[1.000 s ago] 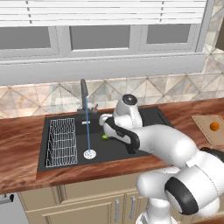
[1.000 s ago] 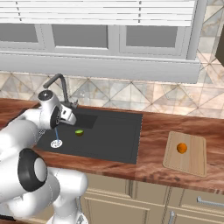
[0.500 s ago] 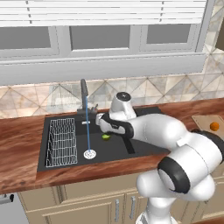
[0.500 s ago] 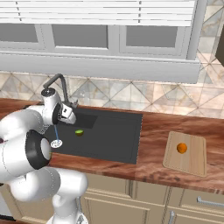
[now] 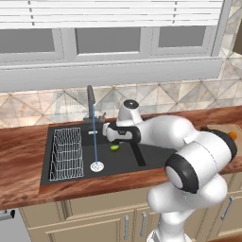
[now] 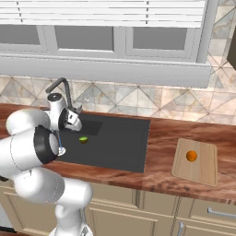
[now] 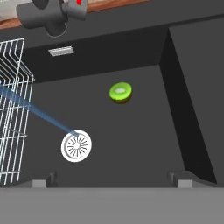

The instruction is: Pick the kiwi, tangerine from the sink and place them on the cutting board to airdry. Then turn off the sink faucet.

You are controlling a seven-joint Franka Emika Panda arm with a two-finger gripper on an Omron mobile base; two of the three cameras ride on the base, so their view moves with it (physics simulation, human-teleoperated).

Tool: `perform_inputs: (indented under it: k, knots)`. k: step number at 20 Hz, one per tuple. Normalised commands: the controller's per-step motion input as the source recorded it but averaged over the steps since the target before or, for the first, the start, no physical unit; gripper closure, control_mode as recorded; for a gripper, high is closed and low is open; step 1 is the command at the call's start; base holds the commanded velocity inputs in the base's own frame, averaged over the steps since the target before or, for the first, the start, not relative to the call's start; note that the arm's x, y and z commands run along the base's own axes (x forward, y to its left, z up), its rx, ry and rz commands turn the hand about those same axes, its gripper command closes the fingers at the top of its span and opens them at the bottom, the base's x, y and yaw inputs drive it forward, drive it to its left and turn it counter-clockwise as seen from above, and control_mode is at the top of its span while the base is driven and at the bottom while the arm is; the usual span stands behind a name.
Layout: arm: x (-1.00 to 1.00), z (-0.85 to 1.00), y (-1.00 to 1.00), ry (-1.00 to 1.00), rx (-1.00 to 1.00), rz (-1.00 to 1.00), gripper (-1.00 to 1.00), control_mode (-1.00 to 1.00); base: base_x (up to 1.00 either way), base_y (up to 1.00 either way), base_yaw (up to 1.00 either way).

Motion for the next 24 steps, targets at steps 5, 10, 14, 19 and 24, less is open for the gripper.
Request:
perform_inputs:
  k: [5, 10, 14, 19, 24]
  knots:
    - [0.14, -0.18, 0.00, 0.00, 0.00, 0.00, -1.00, -1.00, 0.00, 0.00, 0.00]
    - [0.07, -0.19, 0.00, 0.00, 0.00, 0.00, -1.00, -1.00, 0.00, 0.00, 0.00]
    - [0.09, -0.19, 0.00, 0.00, 0.00, 0.00, -1.00, -1.00, 0.00, 0.00, 0.00]
    - [0.08, -0.20, 0.01, 0.00, 0.00, 0.00, -1.00, -1.00, 0.00, 0.00, 0.00]
    - [0.10, -0.21, 0.02, 0.00, 0.00, 0.00, -1.00, -1.00, 0.00, 0.00, 0.00]
